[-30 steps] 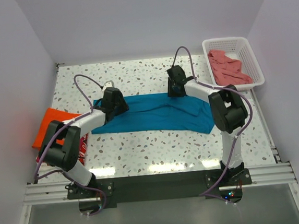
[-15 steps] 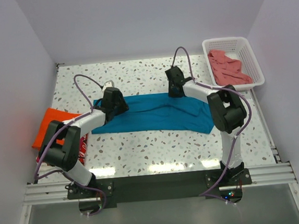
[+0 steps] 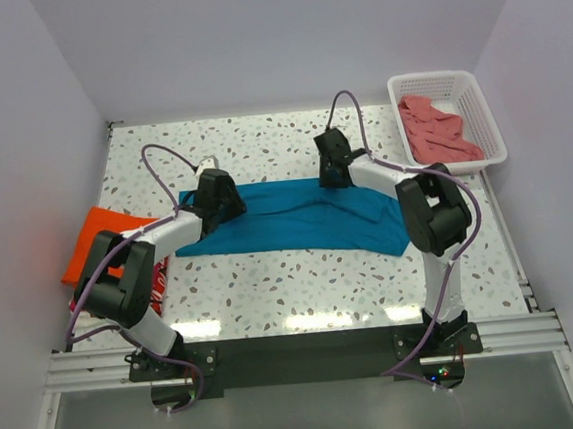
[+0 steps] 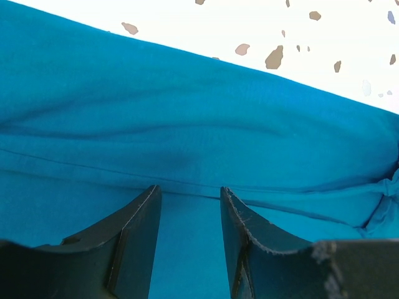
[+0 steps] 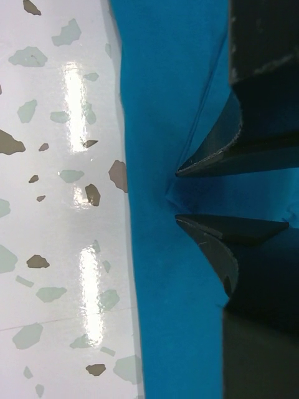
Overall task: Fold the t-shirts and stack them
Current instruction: Fold the tshirt
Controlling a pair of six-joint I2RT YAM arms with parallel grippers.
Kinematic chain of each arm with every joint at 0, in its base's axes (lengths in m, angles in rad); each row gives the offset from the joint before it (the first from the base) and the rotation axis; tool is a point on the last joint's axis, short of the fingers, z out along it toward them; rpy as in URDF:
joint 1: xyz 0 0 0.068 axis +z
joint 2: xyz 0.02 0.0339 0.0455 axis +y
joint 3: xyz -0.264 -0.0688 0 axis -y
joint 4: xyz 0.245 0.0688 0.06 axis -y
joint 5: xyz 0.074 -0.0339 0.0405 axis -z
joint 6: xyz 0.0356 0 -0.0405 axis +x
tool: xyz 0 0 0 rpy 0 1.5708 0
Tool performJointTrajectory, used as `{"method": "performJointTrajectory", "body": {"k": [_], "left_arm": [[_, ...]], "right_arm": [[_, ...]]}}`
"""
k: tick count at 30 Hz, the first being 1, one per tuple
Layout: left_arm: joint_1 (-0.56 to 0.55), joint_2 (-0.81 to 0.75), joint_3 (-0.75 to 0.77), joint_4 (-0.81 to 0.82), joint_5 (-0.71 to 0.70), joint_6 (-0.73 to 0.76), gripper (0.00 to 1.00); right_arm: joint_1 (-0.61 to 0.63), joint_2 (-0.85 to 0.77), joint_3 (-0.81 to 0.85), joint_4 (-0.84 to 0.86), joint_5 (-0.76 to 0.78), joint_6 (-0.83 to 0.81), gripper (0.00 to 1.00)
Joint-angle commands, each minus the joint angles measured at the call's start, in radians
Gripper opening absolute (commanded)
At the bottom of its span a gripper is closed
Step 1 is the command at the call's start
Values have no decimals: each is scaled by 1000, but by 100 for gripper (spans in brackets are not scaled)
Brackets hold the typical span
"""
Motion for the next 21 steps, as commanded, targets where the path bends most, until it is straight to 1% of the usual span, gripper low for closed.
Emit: {"method": "performJointTrajectory", "body": {"k": [1, 7, 8, 12, 14, 17, 18, 21], "left_arm": [[-2, -14, -5, 49, -16, 22, 47], [-2, -5, -9, 51, -15, 22, 47], [-2, -5, -9, 51, -16, 22, 47], [-2, -5, -8, 51, -16, 24, 47], [-2, -5, -8, 51, -16, 24, 47], [-2, -3, -11, 52, -16, 24, 47], [-2, -3, -11, 52, -16, 24, 47], [-2, 0, -12, 54, -16, 22, 47]], "right_arm": [[14, -17, 29, 18, 45, 7, 34], [21, 7, 46, 10, 63, 10, 33], [21, 10, 49, 7, 66, 10, 30], [23, 10, 48, -2, 77, 12, 25], [23, 10, 52, -5, 77, 7, 24], [23, 16, 64, -12, 77, 2, 26], [24, 22, 66, -16, 75, 1, 29], [24, 32, 72, -16, 78, -1, 29]]}}
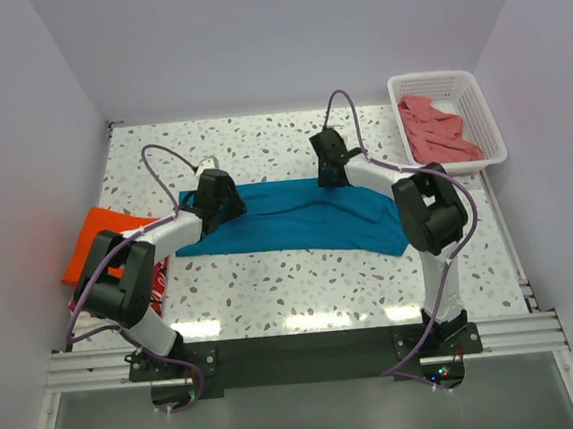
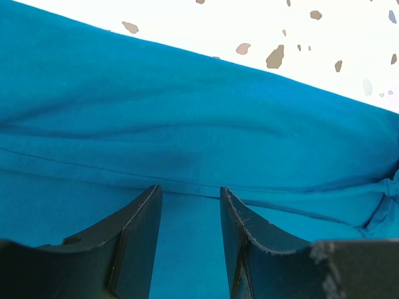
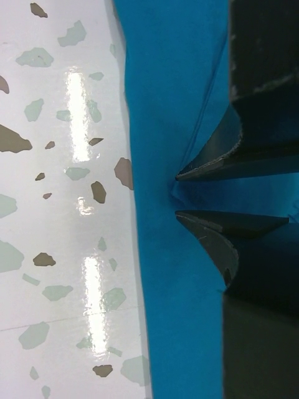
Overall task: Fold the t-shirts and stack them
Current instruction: Fold the tshirt
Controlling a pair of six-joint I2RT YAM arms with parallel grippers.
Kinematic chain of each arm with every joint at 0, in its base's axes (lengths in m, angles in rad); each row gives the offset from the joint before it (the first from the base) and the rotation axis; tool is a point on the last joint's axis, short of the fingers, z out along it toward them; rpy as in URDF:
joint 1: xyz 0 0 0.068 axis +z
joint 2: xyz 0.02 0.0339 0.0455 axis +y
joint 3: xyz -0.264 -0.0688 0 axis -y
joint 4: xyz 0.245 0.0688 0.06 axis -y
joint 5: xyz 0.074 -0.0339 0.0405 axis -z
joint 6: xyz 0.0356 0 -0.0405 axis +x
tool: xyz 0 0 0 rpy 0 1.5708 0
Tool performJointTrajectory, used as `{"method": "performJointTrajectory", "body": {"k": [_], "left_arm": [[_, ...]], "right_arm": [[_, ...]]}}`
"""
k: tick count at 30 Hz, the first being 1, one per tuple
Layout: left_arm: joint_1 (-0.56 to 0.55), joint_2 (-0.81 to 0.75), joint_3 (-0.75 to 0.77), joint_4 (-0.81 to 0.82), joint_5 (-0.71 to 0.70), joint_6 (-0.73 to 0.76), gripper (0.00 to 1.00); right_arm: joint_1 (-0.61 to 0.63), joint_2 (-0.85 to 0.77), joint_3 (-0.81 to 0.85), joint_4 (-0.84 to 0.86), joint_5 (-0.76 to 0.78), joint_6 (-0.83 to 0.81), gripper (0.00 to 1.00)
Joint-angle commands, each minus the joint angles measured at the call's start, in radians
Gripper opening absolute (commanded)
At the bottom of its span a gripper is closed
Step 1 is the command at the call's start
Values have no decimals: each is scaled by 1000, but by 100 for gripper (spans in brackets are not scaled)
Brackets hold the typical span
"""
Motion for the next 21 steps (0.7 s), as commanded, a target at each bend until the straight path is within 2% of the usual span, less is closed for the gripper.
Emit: {"method": "performJointTrajectory", "body": {"k": [1, 7, 14, 18, 21], "left_arm": [[-3, 0, -10, 49, -16, 22, 47], [-3, 5, -7, 49, -16, 24, 47], [-3, 5, -8, 44, -25, 25, 47], [-3, 6, -11, 43, -28, 25, 47], [-3, 5, -13, 43, -34, 24, 47]], "right_arm": [[5, 16, 42, 5, 37, 2, 30], [6, 33, 55, 3, 46, 2, 27], [9, -12, 23, 16, 63, 11, 7], [11, -44, 13, 19, 62, 13, 0], [9, -81, -8, 23, 63, 16, 0]]}}
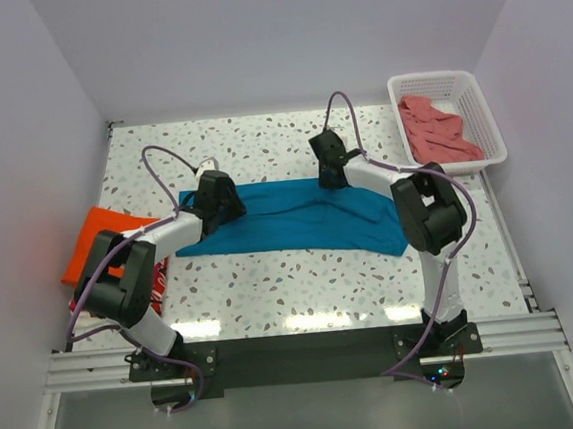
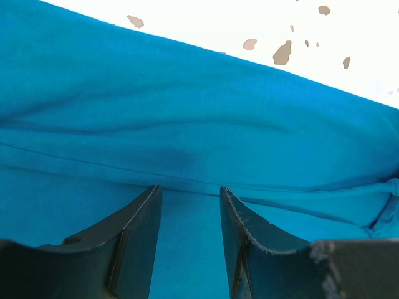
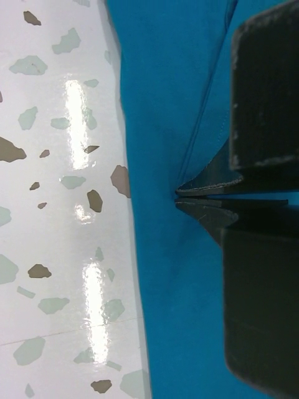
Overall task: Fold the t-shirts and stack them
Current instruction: Fold the tshirt
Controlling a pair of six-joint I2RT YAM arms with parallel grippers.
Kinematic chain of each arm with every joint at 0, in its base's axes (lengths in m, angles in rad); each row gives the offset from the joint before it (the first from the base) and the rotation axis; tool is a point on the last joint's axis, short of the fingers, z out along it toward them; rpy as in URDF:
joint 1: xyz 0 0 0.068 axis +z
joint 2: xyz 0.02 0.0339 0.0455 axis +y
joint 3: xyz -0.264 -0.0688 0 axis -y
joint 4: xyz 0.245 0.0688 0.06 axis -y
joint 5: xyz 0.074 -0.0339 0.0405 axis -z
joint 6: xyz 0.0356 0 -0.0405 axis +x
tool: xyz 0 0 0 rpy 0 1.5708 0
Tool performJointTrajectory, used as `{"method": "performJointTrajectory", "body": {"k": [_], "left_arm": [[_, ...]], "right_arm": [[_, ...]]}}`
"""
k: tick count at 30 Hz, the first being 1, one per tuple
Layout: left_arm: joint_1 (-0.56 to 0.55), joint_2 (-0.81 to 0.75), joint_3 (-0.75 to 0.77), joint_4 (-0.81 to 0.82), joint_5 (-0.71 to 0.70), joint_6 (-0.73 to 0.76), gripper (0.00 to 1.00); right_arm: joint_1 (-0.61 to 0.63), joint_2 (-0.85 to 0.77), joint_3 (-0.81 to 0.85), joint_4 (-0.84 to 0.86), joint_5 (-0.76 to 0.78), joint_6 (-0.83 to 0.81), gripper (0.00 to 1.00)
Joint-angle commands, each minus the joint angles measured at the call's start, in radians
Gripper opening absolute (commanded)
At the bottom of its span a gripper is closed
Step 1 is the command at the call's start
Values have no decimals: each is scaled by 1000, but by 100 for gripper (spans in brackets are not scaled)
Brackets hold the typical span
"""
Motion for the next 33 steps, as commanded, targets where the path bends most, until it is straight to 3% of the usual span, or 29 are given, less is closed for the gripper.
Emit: {"method": "performJointTrajectory", "body": {"k": [1, 10, 17, 30, 33], "left_arm": [[-3, 0, -6, 41, -28, 23, 47], [-3, -3, -8, 43, -30, 19, 47], [-1, 2, -1, 46, -25, 20, 47], [-1, 2, -11, 72, -15, 31, 47], [-1, -4, -14, 90, 1, 46, 48]], "right_arm": [[7, -110, -19, 27, 37, 14, 0], [26, -236, -116, 41, 25, 36, 0], [100, -366, -298, 93, 42, 88, 0], [234, -512, -568, 314, 74, 154, 0], [247, -512, -581, 320, 67, 143, 9]]}}
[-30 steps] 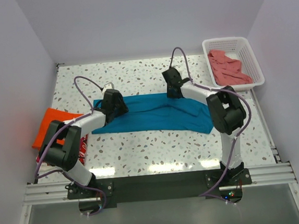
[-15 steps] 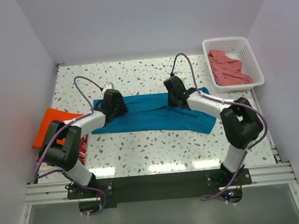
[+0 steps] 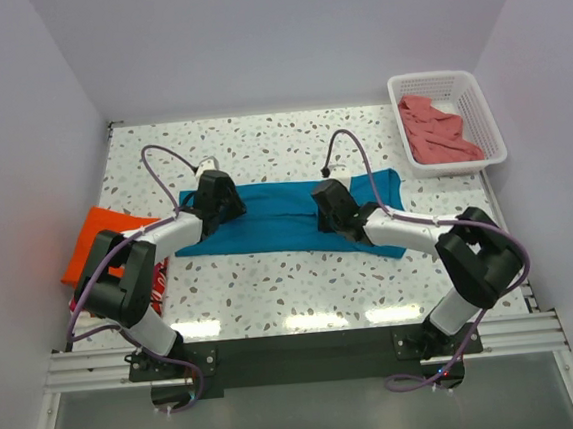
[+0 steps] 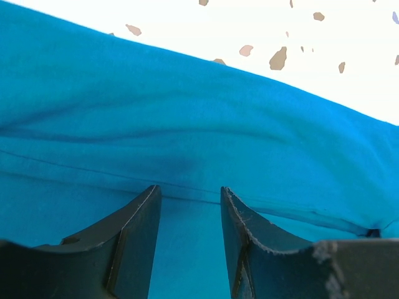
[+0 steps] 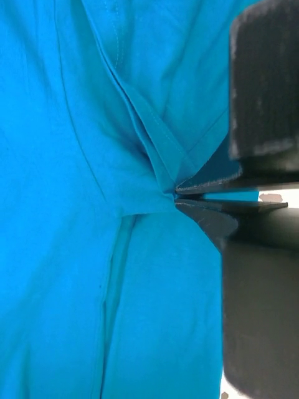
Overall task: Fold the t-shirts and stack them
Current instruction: Fold the tshirt
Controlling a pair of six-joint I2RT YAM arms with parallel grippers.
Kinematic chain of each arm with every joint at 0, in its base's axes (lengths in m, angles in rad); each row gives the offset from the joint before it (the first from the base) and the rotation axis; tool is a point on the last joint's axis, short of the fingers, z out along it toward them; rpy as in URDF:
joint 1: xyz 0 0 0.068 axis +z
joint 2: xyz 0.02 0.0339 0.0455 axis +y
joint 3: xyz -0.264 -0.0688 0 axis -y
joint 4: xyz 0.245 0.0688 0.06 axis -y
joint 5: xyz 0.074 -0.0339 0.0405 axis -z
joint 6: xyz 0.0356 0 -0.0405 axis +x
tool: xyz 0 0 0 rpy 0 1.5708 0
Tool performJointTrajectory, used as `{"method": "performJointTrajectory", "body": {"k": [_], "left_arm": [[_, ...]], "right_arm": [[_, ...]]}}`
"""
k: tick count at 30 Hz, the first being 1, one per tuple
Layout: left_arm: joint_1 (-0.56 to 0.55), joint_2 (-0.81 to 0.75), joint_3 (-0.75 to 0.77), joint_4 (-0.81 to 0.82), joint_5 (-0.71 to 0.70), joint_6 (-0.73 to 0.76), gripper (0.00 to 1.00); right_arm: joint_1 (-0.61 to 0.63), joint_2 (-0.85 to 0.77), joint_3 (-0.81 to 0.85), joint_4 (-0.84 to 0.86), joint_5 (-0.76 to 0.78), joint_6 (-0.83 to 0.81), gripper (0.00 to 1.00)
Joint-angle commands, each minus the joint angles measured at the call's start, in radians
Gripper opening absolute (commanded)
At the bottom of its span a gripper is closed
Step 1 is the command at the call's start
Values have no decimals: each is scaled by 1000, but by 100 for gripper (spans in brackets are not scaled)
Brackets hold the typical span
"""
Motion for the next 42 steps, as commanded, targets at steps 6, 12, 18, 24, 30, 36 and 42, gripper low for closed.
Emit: {"method": "performJointTrajectory", "body": {"k": [6, 12, 18, 24, 30, 36, 42], "left_arm": [[-3, -24, -35, 157, 92, 81, 51], [-62, -4, -16, 256, 201, 113, 53], [-177, 128, 164, 262, 221, 136, 53], [-271, 313, 393, 201, 227, 181, 53], [-329, 447, 551, 139, 266, 216, 53], [-366, 493, 582, 118, 303, 232, 52], [-395, 474, 551, 116, 313, 247, 51]], "right_arm": [[16, -90, 5, 32, 96, -19, 46], [-214, -103, 62, -71, -22, -56, 47], [-361, 26, 221, -208, -78, -115, 47], [-409, 68, 229, -203, -96, -122, 54], [-420, 114, 220, -191, -122, -126, 54], [-420, 118, 173, -171, -148, -112, 54], [-421, 117, 142, -150, -170, -105, 50]]}}
